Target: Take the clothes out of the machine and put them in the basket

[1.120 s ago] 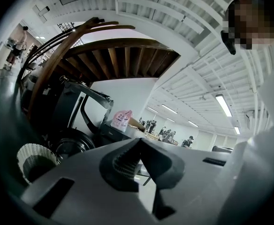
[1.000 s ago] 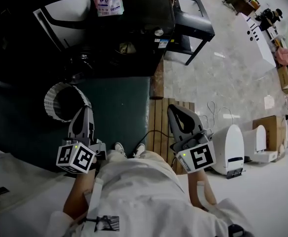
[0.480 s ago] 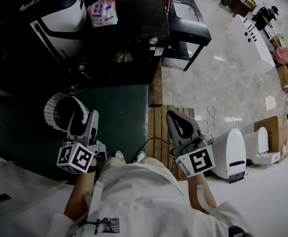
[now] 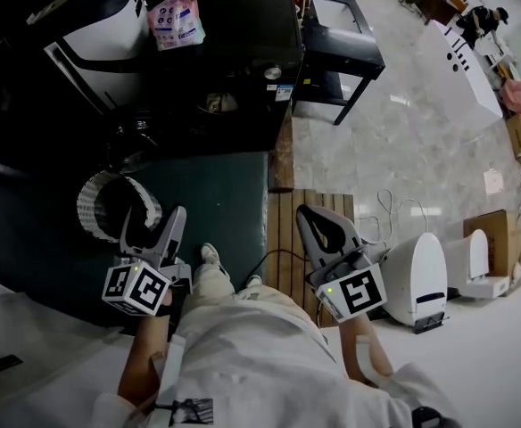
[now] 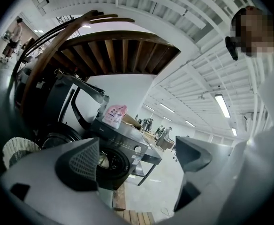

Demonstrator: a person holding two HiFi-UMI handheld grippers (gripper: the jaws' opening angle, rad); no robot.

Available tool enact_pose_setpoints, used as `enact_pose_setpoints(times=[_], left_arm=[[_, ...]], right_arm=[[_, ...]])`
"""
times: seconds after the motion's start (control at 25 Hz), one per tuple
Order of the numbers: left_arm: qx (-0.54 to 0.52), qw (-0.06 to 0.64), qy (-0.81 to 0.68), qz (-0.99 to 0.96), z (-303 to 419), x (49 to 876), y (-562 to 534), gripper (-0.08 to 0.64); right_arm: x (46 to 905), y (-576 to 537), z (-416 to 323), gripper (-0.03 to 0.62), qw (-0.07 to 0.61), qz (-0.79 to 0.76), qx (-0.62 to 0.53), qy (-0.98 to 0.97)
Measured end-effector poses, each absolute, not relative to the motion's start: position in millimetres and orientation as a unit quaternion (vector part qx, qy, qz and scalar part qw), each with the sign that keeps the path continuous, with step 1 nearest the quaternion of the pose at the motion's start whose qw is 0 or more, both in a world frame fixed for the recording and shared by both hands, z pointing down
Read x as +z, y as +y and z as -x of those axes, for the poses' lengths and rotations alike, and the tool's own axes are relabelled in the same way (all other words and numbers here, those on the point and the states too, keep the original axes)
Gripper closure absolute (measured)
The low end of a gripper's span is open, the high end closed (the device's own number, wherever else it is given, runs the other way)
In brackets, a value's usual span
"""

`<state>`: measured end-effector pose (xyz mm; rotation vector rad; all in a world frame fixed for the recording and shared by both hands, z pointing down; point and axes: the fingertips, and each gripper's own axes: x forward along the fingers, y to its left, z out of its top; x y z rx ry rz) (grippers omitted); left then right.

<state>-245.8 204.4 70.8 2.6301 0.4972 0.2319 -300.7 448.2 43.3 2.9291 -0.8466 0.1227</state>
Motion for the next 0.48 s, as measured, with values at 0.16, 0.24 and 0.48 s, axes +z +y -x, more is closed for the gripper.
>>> enact_pose_setpoints(times=[0.16,0.24,0.48], left_arm=[[0.106,0.24,0.173,-0.949,208.9,94.8,193.9,0.069],[0.116,0.255,0.167,-0.945,183.3,108.4,186.4,0.069],[0.133,0.263,0.184,-0.938,70.3,127.1,149.7,0.069]], right_arm=[[47.8,431.0,260.7,0.578,0.053,-0.955,0.048,-0.286],[54.2,421.5,238.6,0.578,0.053,-0.954,0.057,-0.288],[78.5,378.4,142.2,0.578,0.048,-0.955,0.107,-0.274]])
